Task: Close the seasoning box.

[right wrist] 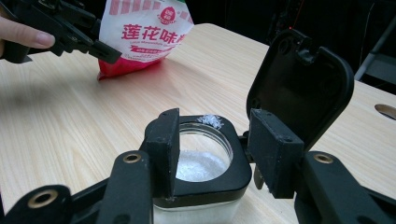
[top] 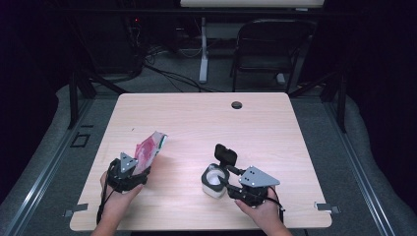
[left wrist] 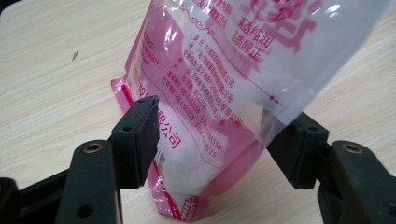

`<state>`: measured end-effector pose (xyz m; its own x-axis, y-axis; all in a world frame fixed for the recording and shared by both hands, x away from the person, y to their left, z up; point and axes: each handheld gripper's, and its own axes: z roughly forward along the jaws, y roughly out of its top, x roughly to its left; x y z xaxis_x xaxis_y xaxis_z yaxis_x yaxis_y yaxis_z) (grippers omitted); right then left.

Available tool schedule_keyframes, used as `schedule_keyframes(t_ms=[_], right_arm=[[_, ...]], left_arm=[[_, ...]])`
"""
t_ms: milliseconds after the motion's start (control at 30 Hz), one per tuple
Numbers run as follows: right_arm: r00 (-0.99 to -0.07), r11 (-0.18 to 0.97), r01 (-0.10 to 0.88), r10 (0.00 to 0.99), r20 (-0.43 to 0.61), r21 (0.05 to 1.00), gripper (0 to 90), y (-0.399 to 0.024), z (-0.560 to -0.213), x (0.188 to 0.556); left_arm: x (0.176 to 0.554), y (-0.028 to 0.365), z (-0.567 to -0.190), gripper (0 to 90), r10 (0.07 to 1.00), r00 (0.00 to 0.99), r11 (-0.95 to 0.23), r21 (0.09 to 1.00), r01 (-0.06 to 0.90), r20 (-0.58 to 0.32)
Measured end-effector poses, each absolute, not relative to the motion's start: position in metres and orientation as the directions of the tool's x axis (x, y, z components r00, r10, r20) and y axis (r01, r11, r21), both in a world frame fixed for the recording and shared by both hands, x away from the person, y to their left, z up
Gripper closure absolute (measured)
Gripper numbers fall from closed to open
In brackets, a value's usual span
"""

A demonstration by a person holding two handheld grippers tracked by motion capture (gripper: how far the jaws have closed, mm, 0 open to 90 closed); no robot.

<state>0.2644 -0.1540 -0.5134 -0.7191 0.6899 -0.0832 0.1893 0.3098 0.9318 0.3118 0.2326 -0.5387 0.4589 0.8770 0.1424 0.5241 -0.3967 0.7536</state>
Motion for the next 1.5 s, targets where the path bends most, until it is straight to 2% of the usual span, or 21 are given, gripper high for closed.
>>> schedule_keyframes(t_ms=[700,1200,1500], right_arm=[[-0.707,0.267,0.211,0.706,-0.042,0.940,52.8,-0.163,-0.509,0.266],[-0.650,0.182,0.237,0.760,0.016,0.954,52.1,-0.184,-0.502,0.273],[-0.634,0.175,0.255,0.773,0.028,0.951,51.9,-0.183,-0.501,0.286]], left_arm=[[0.296,0.204,-0.544,40.4,0.816,0.565,-0.450,0.752,0.482,0.126],[0.291,0.194,-0.543,44.0,0.800,0.586,-0.457,0.767,0.450,0.133],[0.289,0.195,-0.542,44.7,0.802,0.581,-0.454,0.770,0.448,0.135]])
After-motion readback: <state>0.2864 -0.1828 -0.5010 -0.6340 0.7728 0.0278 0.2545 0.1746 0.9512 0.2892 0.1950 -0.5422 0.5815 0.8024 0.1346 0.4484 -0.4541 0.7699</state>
